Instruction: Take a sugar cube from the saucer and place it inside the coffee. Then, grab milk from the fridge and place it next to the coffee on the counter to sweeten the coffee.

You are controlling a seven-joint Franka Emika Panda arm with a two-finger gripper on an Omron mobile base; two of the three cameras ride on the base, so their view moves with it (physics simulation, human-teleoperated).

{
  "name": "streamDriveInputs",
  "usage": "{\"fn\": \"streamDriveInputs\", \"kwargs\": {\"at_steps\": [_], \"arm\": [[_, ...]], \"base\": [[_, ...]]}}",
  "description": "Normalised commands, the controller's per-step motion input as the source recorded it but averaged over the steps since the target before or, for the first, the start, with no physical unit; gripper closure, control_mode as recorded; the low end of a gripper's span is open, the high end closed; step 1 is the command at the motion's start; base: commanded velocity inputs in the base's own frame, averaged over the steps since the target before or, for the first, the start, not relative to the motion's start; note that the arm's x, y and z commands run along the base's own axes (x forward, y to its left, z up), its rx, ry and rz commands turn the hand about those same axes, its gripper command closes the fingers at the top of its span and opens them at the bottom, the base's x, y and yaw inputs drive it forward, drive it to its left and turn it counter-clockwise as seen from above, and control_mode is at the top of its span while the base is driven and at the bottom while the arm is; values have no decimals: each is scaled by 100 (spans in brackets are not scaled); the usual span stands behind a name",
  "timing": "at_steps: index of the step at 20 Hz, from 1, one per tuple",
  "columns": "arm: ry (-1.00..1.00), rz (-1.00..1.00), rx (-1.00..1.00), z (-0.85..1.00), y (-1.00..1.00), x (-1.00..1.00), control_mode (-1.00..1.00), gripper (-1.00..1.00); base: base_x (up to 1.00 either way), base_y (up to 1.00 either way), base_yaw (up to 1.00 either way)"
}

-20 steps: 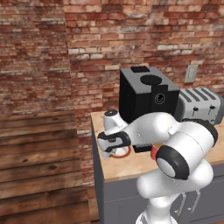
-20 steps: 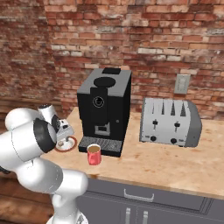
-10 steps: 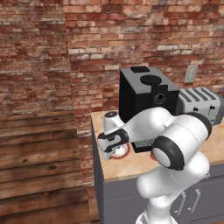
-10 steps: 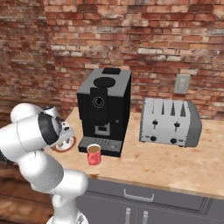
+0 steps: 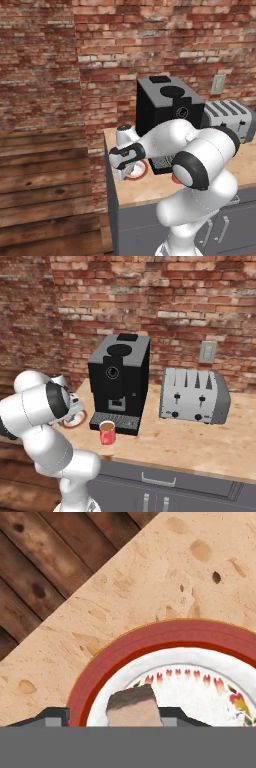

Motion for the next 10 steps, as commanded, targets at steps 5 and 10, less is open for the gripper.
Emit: {"fn": "streamDriveInputs", "kwargs": {"at_steps": [5, 10], "arm": [[-1, 3, 1, 0, 5, 0, -100, 100], [-3, 1, 2, 2, 0, -3, -100, 100]], "base": [[0, 0, 0], [0, 0, 0]]}}
